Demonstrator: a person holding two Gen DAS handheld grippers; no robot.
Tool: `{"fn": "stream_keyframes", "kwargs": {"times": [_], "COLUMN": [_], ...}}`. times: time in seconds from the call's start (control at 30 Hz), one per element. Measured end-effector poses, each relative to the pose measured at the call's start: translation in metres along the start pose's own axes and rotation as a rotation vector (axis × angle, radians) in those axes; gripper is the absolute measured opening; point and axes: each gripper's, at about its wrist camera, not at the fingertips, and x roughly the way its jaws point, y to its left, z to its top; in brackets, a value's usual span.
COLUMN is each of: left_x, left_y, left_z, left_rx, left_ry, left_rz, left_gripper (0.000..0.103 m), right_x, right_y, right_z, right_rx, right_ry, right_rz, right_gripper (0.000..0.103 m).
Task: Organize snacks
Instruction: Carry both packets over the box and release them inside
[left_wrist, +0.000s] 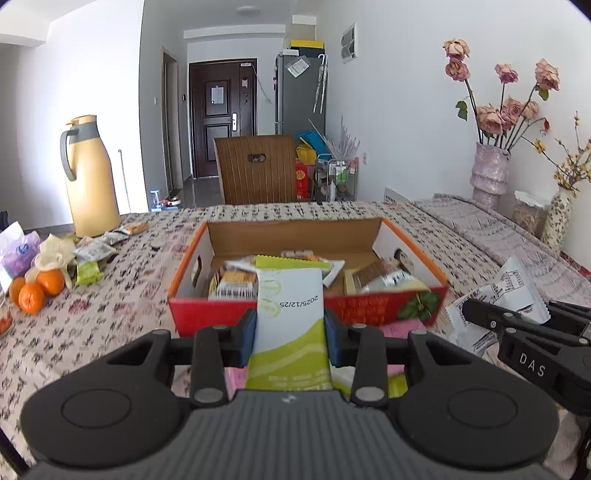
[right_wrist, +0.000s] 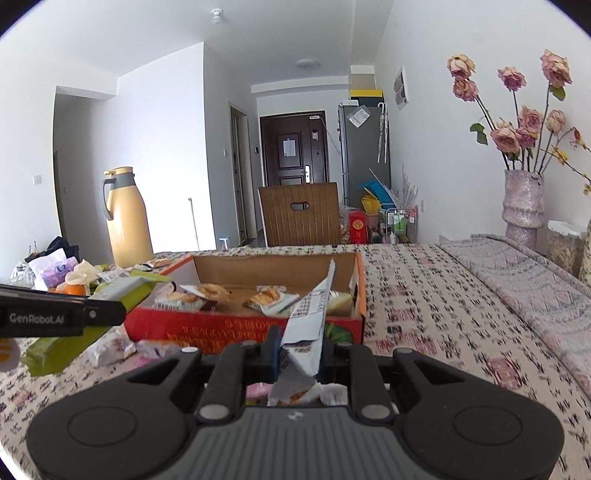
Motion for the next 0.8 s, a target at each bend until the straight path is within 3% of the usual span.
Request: {"fn": "stream_keyframes", "kwargs": {"times": [0.4,0.8], "left_x": [0.050,0.115], "left_y": [0.001,0.010], "left_z": [0.047,0.074], "left_rx": [0.011,-0.020], "left_ry": [-0.039,-0.013], "left_rz": [0.001,-0.002], "left_gripper": [0.038,0.038], "right_x": [0.063,0.138], "right_y": [0.003,0.004], "right_z": [0.044,0.071], "right_rx": [-0.007,-0.016], "right_ry": [-0.017,0.016], "right_rz": [0.013,0.015], "right_gripper": [0.017,0.017]}}
